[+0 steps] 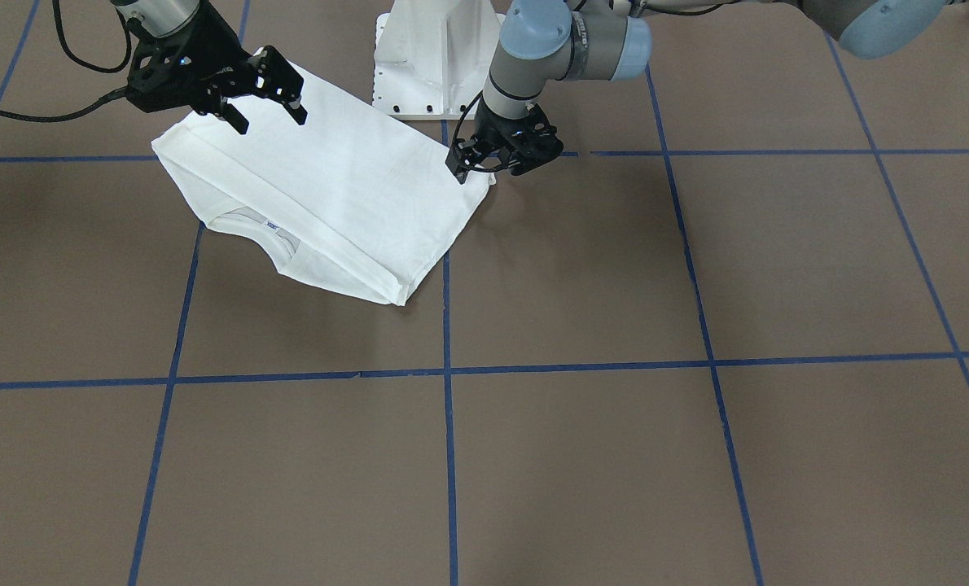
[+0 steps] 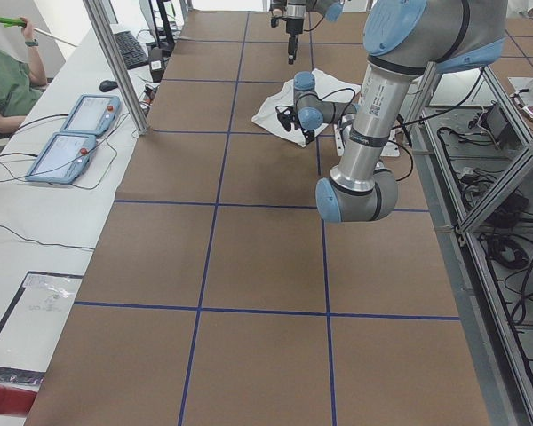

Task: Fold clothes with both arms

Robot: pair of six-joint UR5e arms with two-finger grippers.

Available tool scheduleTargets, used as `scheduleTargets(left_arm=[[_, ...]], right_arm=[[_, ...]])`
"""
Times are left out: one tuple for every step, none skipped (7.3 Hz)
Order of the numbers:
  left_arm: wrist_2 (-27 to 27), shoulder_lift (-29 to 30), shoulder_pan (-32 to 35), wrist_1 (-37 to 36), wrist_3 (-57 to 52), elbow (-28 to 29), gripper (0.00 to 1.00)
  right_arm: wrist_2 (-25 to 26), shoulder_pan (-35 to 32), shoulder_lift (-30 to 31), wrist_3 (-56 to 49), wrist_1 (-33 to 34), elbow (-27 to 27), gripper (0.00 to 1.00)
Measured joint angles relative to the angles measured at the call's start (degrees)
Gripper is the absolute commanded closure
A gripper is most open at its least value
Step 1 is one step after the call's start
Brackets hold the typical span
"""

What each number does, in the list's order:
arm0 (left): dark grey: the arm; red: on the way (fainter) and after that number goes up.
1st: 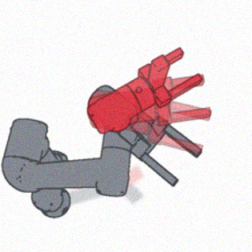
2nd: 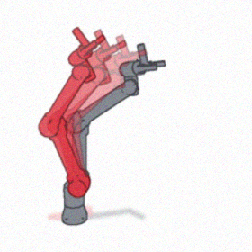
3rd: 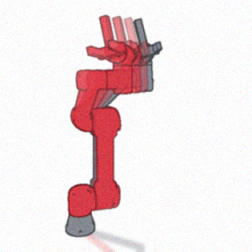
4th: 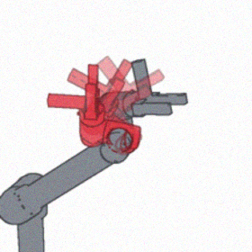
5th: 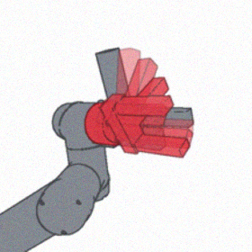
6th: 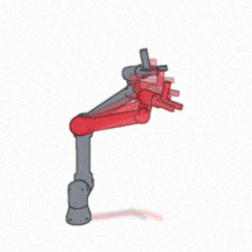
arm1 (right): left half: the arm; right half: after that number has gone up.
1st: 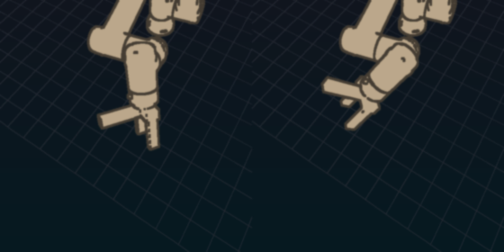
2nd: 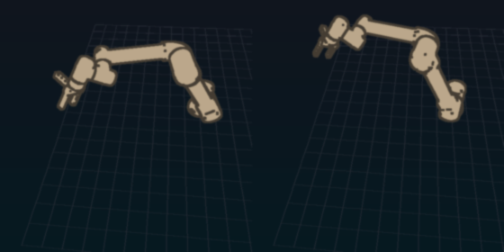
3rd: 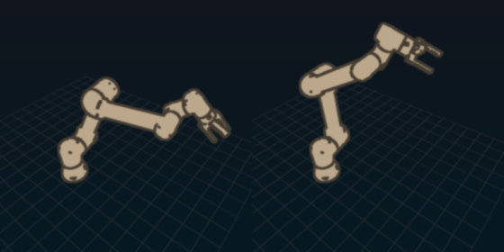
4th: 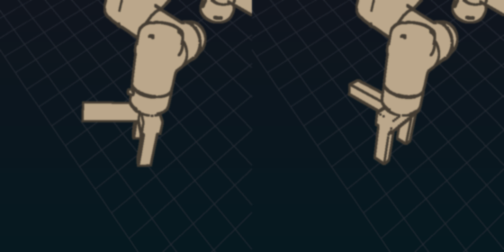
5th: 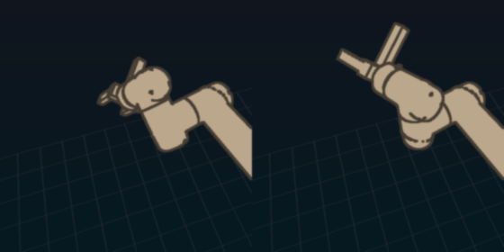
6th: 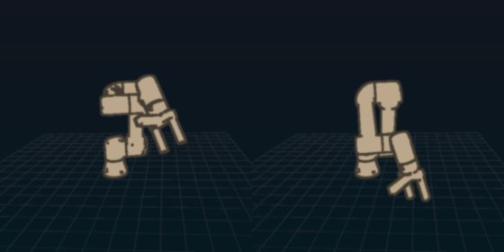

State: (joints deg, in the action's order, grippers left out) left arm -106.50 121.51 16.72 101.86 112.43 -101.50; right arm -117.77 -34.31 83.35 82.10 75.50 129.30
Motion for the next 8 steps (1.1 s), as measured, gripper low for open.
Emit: scheduleTargets(left_arm=[[0.0,0.0,-0.4,0.0,0.6,0.2,0.39],[0.1,0.0,-0.5,0.0,0.8,0.3,0.56],[0.4,0.0,-0.5,0.0,0.9,0.3,0.75],[1.2,0.0,-0.5,0.0,0.9,0.5,0.96],[2.0,0.0,-0.5,0.0,0.9,0.7,1.00],[2.4,0.0,-0.4,0.0,0.8,0.7,1.00],[2.5,0.0,-0.1,-0.1,0.6,0.6,1.00],[2.5,0.0,1.1,-0.3,0.4,0.4,1.00]], right_arm=[[0.0,-0.1,0.0,0.0,0.0,0.0,0.00],[0.0,-0.1,0.0,0.0,0.0,0.0,0.00],[0.0,-0.2,0.1,0.0,0.0,0.0,0.00],[0.0,-0.2,0.1,0.0,0.0,0.0,0.00],[0.0,-0.2,0.2,0.0,0.1,0.0,0.00],[0.0,-0.3,0.3,0.0,0.2,0.1,0.00],[0.0,-0.3,0.4,0.0,0.2,0.1,0.00],[0.0,-0.4,0.5,0.0,0.2,0.0,0.00]])
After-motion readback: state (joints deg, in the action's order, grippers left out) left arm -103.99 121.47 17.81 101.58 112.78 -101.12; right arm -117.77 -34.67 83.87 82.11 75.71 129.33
